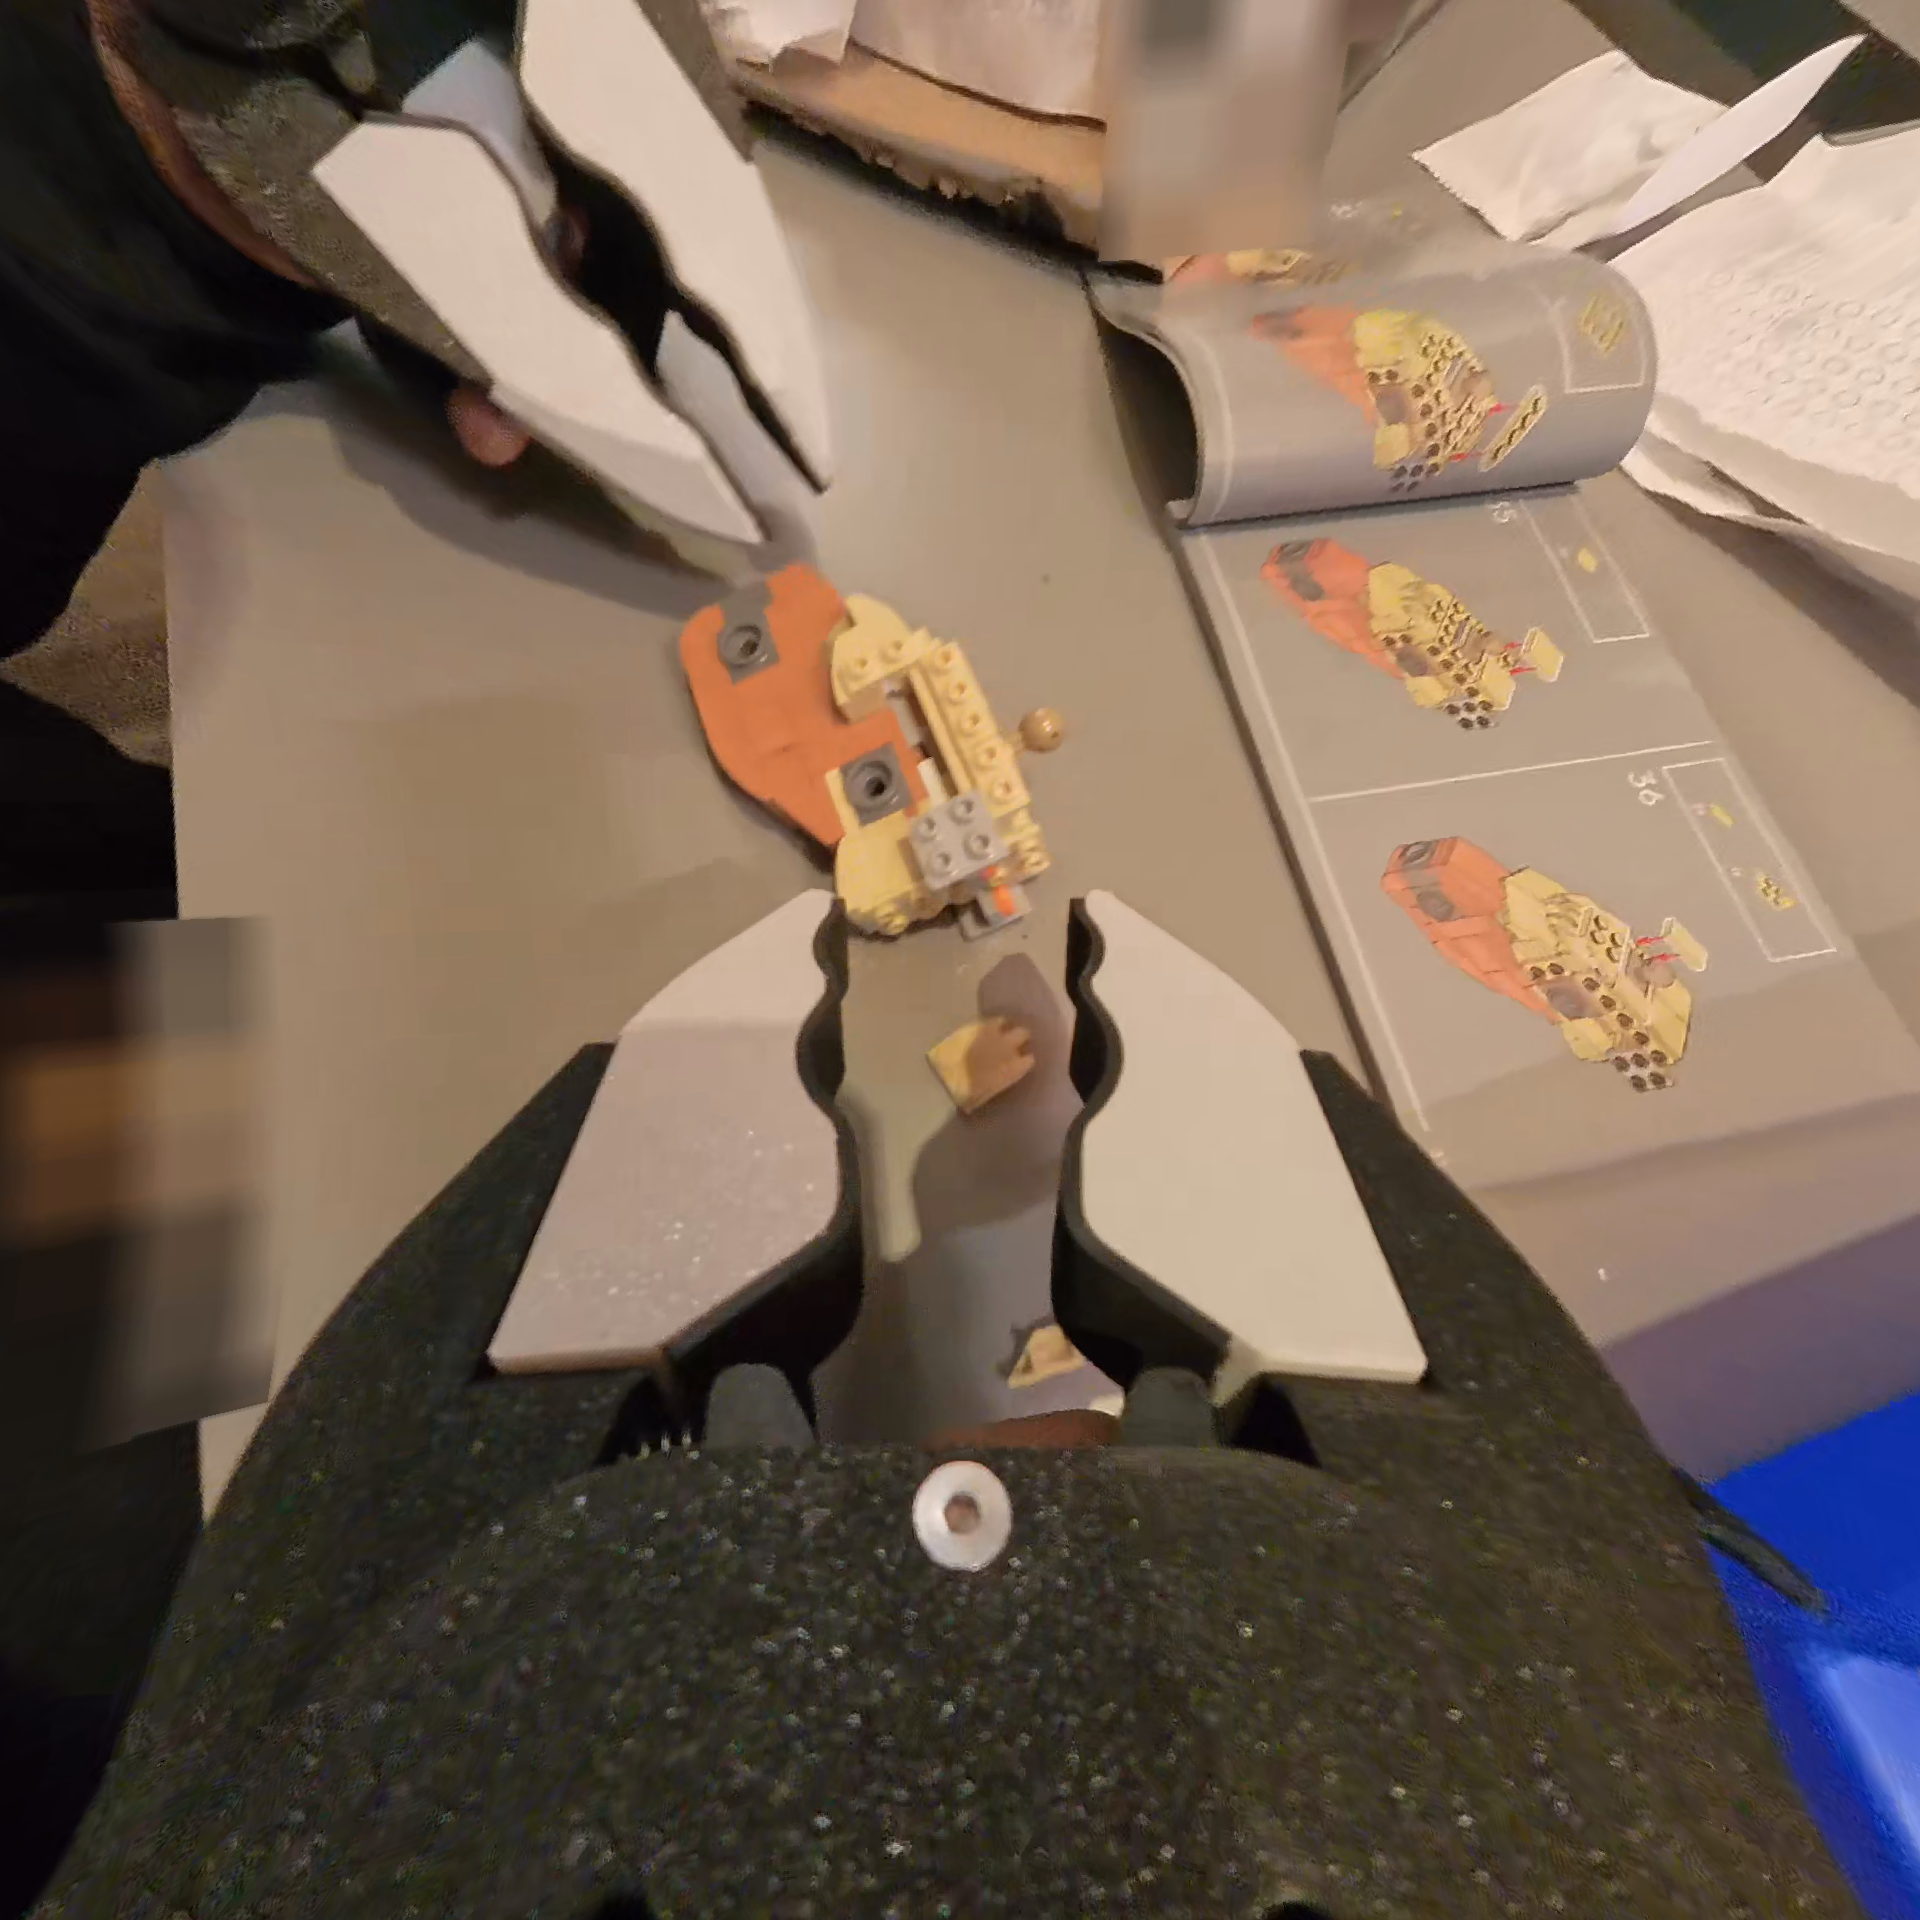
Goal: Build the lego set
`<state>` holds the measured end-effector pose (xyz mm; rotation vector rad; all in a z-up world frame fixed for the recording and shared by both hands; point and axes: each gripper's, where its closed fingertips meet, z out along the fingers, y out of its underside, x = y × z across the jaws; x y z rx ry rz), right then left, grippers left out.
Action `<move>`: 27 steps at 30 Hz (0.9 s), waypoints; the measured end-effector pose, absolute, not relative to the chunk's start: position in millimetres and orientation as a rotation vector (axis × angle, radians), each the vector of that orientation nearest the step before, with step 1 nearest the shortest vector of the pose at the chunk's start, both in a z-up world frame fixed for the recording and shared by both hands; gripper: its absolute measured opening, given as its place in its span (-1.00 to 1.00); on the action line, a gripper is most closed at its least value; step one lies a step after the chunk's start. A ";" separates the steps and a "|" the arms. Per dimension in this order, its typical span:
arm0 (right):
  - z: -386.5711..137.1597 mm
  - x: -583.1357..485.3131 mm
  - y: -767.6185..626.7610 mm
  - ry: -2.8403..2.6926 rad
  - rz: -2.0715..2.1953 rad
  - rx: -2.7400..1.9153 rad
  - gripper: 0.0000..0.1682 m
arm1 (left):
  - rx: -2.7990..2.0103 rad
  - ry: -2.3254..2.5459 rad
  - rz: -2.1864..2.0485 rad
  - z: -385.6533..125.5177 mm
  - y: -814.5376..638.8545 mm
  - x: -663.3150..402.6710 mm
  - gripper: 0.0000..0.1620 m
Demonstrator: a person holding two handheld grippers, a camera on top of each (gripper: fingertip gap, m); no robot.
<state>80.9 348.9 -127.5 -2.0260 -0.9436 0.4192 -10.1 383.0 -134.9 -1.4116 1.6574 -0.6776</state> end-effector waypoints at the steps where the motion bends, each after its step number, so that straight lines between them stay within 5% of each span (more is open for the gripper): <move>1: -127.7 79.5 353.6 -0.940 0.429 -2.027 -0.49 | -1.432 1.667 -0.718 -135.4 380.7 -9.7 -0.82; 10: -143.0 57.4 369.2 -1.061 0.445 -2.056 -0.47 | -1.655 1.759 -0.912 -150.9 370.8 -3.6 -0.55; 17: -135.1 55.9 366.1 -1.151 0.243 -1.907 -0.69 | -1.727 1.776 -0.991 -152.2 367.1 -1.2 -0.50; 27: -133.1 52.9 352.5 -1.313 -0.076 -1.641 -0.69 | -1.747 1.832 -1.031 -154.0 351.2 6.8 -0.44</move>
